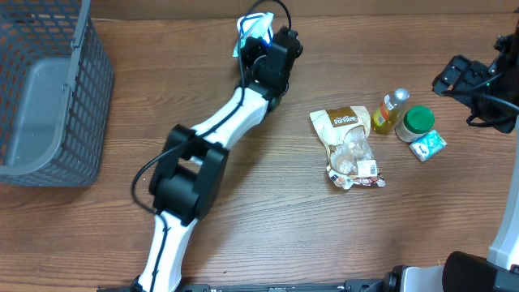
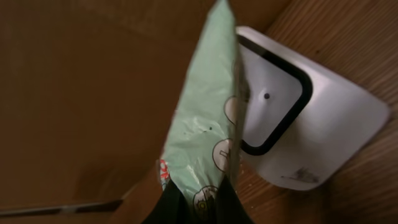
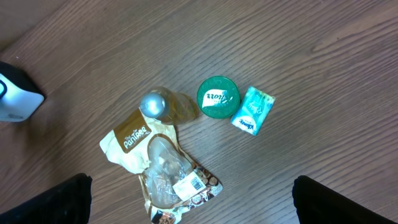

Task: Scan the item barcode
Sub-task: 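Hold the wipes packet barcode against the white scanner with the left gripper, then lower the wipes packet beside the PanTree bag and open the left gripper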

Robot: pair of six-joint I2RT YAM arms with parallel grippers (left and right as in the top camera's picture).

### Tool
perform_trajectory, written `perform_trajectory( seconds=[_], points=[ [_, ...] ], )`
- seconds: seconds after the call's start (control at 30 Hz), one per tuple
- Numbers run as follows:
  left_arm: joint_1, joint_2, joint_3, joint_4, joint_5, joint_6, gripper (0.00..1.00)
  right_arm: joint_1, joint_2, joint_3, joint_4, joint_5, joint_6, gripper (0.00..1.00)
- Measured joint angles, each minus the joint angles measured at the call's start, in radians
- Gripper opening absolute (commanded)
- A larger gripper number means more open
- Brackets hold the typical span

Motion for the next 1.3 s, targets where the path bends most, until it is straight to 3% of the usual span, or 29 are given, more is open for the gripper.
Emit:
perform_trajectory(
  seconds=[0.27, 0.5, 0.77, 1.07, 1.17, 1.2, 1.23, 1.3],
  points=[
    [0.0, -0.259, 0.016, -0.507, 0.325, -0.481, 0.04, 0.0, 0.0, 0.0, 0.0, 0.0, 0.0, 1.0],
    [0.0, -0.282, 0.019, -0.78, 0.642, -0.834, 0.04, 0.0, 0.0, 0.0, 0.0, 0.0, 0.0, 1.0],
    [0.0, -0.236, -0.034, -0.833, 0.842, -1.036, 0.04, 0.0, 0.0, 0.0, 0.0, 0.0, 0.0, 1.0],
    [-0.002, -0.221, -0.124, -0.834, 0.927, -1.134, 0.09, 0.0, 0.0, 0.0, 0.001, 0.0, 0.0, 1.0],
    [-0.006, -0.221, -0.14, -0.835, 0.933, -1.146, 0.19, 0.0, 0.0, 0.0, 0.0, 0.0, 0.0, 1.0],
    [-0.007, -0.219, -0.141, -0.837, 0.934, -1.151, 0.31, 0.0, 0.0, 0.0, 0.0, 0.0, 0.0, 1.0],
    [-0.009, -0.219, -0.143, -0.834, 0.937, -1.154, 0.52, 0.0, 0.0, 0.0, 0.0, 0.0, 0.0, 1.0],
    [-0.009, -0.219, -0.146, -0.835, 0.943, -1.155, 0.63, 0.0, 0.0, 0.0, 0.0, 0.0, 0.0, 1.0]
  ],
)
